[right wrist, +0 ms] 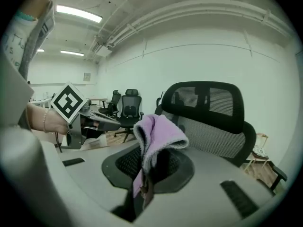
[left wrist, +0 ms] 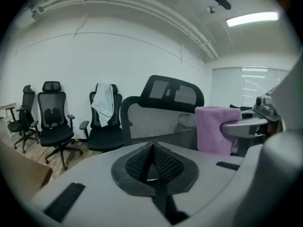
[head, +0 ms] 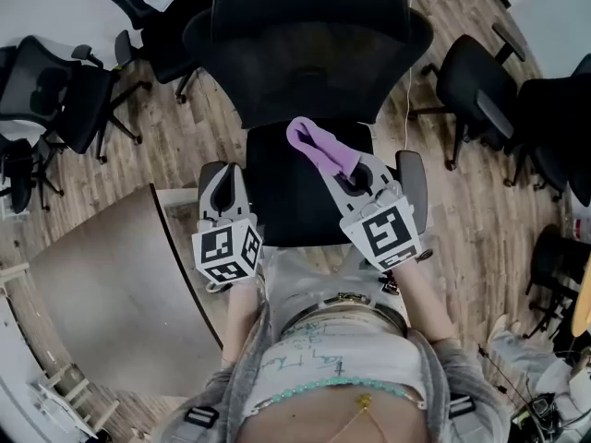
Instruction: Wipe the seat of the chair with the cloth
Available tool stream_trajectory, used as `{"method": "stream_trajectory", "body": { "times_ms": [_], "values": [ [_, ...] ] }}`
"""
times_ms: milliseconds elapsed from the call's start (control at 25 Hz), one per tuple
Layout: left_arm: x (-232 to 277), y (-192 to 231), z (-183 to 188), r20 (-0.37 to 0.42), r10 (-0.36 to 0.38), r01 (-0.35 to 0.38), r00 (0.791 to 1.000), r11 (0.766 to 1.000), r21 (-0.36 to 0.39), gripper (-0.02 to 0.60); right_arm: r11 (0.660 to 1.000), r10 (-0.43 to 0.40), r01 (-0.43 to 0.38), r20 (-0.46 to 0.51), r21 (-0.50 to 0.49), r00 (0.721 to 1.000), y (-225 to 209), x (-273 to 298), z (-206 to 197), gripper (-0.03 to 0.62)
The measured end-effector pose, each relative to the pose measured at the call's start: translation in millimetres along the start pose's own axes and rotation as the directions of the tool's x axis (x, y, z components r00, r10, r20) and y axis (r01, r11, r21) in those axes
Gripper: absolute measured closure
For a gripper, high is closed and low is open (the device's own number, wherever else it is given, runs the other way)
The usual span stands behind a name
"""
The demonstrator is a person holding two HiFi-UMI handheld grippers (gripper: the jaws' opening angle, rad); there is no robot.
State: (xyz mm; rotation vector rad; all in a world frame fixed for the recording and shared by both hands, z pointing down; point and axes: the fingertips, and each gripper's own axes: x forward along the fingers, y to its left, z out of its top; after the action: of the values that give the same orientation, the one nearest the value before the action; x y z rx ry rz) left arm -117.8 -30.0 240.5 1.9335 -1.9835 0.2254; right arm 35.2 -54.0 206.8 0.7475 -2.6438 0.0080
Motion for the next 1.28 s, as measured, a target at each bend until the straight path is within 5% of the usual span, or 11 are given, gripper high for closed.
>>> {"method": "stream_trajectory", "body": {
  "times_ms": [240,600,1280],
  "values": [
    [11,-39,20,0.014,-0.088,0.086,0.996,0.992,0.097,0.574,0.985,-0.143,0.135,0.067,0.109,0.987,-39,-27,-4,0.546],
    [-7,-5,15,0.019,-0.077,0.073,0.997,0.985,0.155,0.574,0.957,-0.27,0.261,0.053,0.127,0.961,-47,-41,-21,0.546],
    [-32,56,-5,0.017,0.056,-0.058,0.998,0.994,0.09,0.574,0.967,-0.234,0.224,0.072,0.12,0.97,-53,-16,-30,0.546]
  ]
}}
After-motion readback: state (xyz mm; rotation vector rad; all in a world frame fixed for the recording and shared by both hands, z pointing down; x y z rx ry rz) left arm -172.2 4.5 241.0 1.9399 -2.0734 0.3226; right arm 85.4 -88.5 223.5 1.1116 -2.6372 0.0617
